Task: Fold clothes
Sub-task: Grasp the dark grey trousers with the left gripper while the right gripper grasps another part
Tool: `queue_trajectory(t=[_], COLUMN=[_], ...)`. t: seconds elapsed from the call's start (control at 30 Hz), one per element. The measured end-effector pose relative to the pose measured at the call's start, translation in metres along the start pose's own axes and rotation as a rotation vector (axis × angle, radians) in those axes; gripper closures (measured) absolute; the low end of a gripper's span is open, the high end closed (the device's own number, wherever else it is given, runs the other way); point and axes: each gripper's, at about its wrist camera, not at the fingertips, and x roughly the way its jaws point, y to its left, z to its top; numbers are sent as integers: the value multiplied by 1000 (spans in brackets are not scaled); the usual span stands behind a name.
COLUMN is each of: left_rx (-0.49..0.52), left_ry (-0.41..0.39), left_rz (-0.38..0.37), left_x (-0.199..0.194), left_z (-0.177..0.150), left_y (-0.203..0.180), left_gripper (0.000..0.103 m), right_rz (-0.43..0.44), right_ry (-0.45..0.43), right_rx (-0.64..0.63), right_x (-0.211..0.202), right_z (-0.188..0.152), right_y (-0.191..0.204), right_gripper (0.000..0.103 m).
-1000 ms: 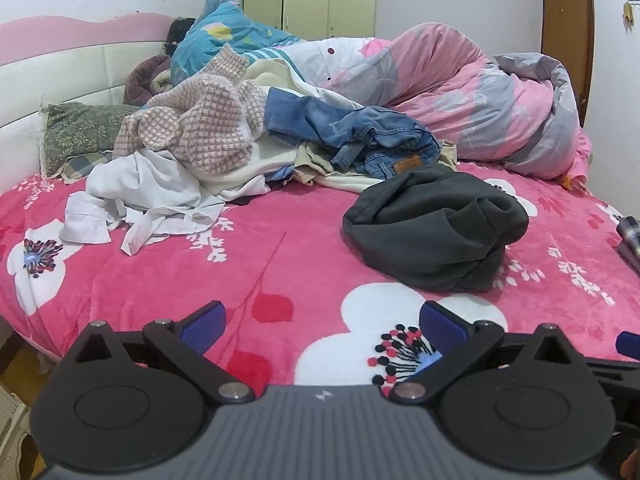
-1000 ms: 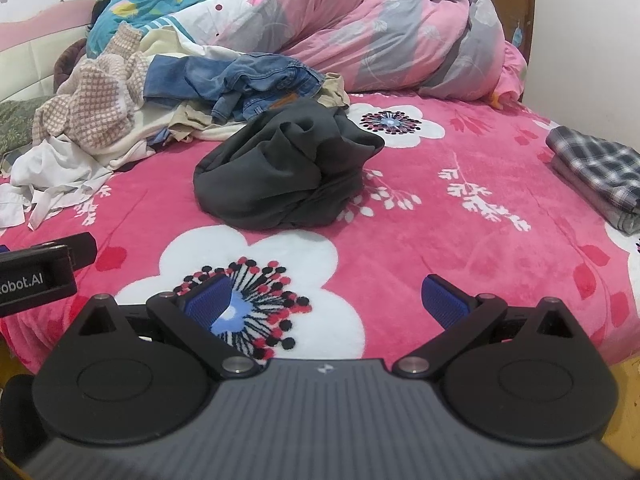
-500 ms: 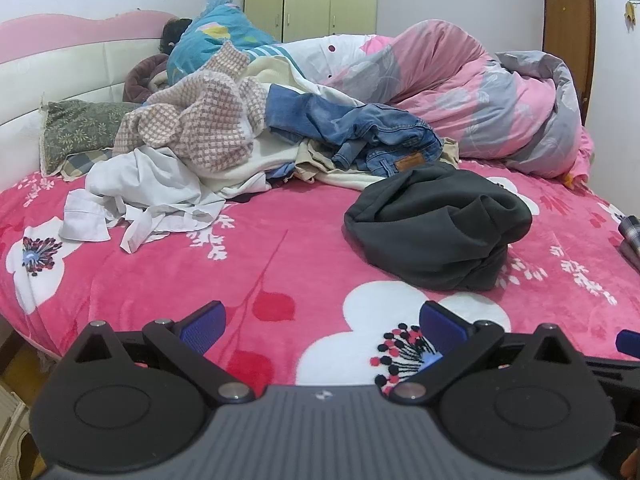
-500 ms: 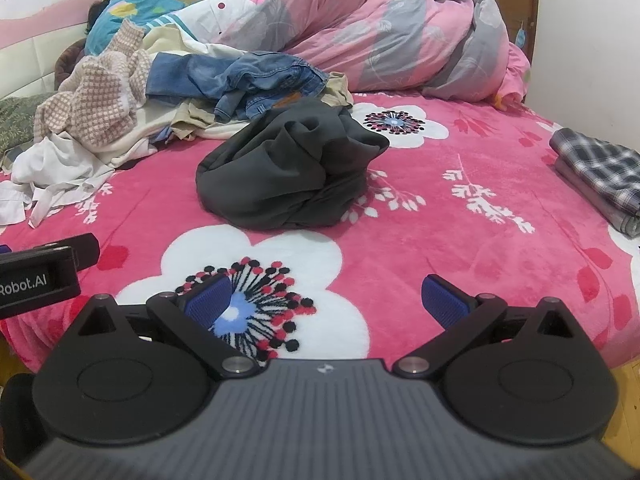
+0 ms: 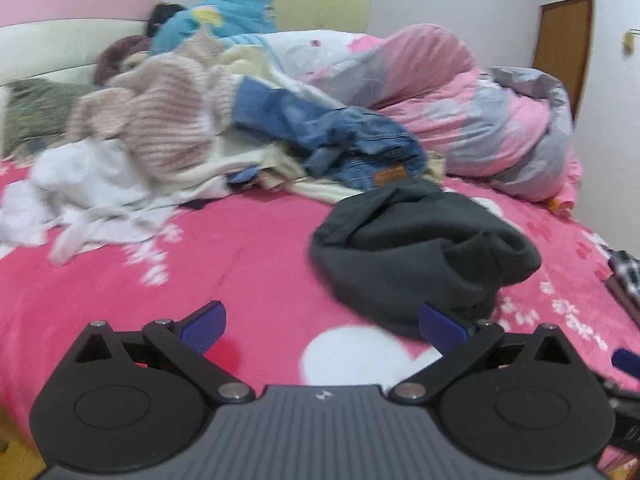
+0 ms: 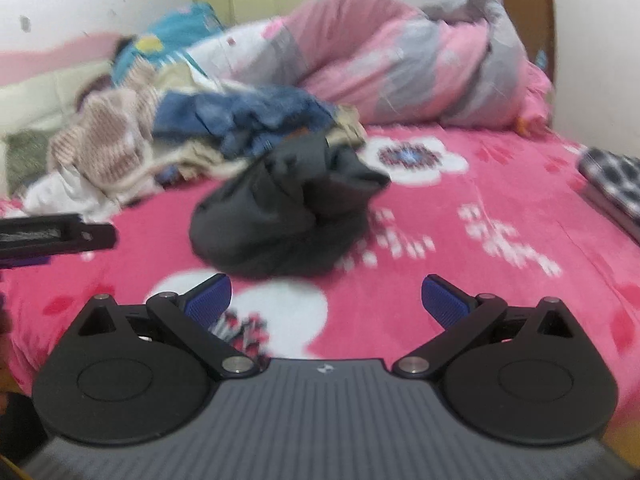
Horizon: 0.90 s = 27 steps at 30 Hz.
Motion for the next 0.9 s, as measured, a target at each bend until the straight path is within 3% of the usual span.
queue_trajectory(t=[0.1,0.2,0.3,0.37,0.4,0.5,0.57,0.6,0.67,0.9], left_rx=[118,315,524,622,645,597,523,489,421,120], left_ry=[-22,-54,-67,-58,-47,-9,4,4,5,-19], left_rz=[-99,-169,-165,-122,-108,-106,-127,-135,-147,-211], left_x=[26,50,81,104,114,132,131,127,116,57], left_z=[3,-1,-8,-11,-11,-5,0,3,9,40], left_y=[-22,-56,-95,-115,-122,-126,-118,-112,-98,-39], left_gripper=[0,0,4,21,24,42,61,68,91,97], right_rz=[48,104,187,254,287,349,379,389,404,465], right_ry=[-61,-59,-24,18,46,137,203,216,179,9], right_rx=[66,157,281,384,426,526,572,586,574,476], right_x=[16,48,89,122,138,182,201,202,188,101], right_z=[16,35,50,57,60,60,56,55,55,77], right_y=[-26,-52,-76,-89,-93,-98,-99,-99,-101,-98], right_gripper=[1,1,1,1,2,13,62,72,95,102])
